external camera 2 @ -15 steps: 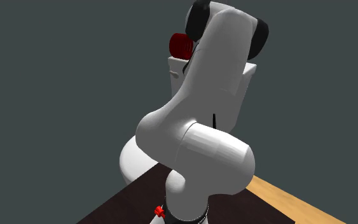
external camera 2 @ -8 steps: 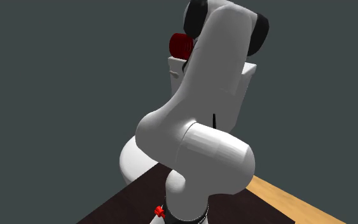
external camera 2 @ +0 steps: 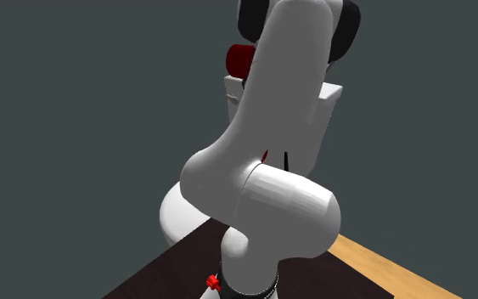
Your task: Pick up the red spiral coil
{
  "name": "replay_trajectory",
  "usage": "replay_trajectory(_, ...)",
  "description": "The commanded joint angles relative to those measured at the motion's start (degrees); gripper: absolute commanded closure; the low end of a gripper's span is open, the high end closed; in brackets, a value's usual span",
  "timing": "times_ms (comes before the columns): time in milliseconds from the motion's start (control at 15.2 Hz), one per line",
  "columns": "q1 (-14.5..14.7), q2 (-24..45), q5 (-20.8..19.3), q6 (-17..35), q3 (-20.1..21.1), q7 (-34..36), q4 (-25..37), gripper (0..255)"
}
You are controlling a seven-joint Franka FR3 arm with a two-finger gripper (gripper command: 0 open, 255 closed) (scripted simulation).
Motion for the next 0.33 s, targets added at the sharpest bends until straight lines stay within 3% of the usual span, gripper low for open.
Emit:
replay_trajectory(0,0.2,-1.7,-0.6,-0.9,-0.4,1.3,-0.7,255)
replay_trajectory(264,0.6,-3.3,-1.5,-1.9,-1.0,2.8,-1.1,255)
